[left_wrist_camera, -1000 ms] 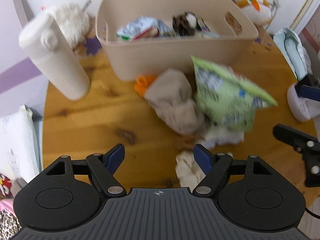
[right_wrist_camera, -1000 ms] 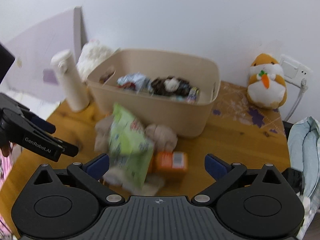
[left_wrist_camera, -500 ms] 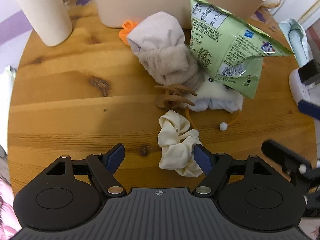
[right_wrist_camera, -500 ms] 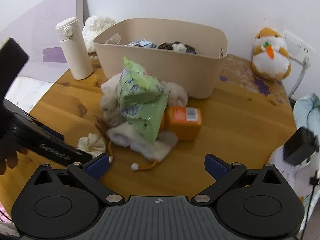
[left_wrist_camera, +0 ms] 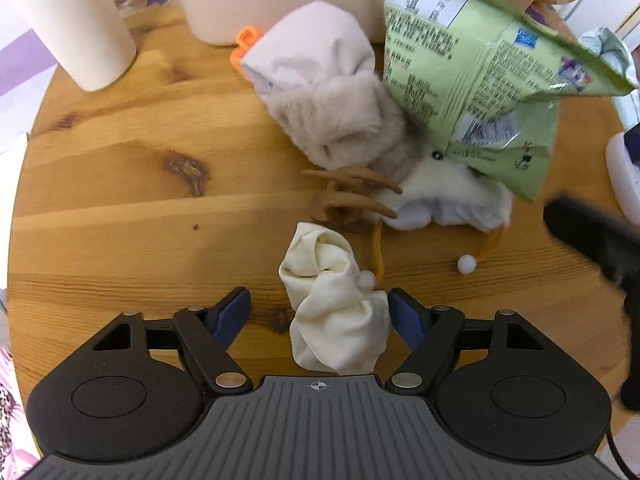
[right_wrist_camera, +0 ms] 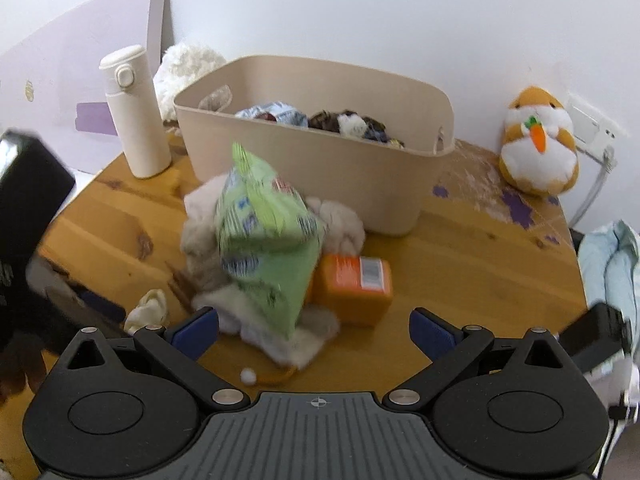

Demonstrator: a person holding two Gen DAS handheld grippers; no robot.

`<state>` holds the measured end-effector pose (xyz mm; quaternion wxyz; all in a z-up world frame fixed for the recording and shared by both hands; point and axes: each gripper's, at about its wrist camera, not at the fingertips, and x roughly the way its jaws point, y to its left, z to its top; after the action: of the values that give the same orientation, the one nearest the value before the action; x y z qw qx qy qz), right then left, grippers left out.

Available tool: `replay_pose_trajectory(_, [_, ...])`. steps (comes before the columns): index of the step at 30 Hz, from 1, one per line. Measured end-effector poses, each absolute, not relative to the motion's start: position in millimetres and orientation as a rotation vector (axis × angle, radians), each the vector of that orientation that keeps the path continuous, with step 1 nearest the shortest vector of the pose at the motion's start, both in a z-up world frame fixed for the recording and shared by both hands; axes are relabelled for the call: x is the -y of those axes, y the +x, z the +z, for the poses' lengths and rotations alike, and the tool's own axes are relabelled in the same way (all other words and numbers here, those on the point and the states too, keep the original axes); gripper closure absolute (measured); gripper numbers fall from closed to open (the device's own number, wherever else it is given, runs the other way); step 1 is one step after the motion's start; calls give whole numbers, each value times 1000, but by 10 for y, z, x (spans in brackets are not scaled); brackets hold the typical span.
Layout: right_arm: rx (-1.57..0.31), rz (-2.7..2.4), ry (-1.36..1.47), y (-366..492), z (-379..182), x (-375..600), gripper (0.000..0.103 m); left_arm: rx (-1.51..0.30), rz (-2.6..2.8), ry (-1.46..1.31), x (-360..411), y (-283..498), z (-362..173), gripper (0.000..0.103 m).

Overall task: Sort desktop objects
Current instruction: 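Grasp the cream scrunchie with the left gripper while the right grasps the green snack bag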

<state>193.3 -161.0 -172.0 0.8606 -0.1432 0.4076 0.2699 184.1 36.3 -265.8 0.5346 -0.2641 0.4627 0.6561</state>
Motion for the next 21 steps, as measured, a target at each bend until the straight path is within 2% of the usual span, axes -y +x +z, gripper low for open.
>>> replay_pose_trajectory(6, [-825, 585, -232, 2095, -1659, 1411, 0, -1104, 1570, -600, -366, 1779, -2626, 26])
replay_pose_trajectory(15, [-804, 612, -290, 2204, -1743, 1177, 1, -1049, 1575, -663, -396, 1596, -2523, 27])
replay_pose_trajectory(21, [-840, 610, -284, 2343, -1855, 1128, 13, -1053, 1578, -641, -365, 1552, -2489, 37])
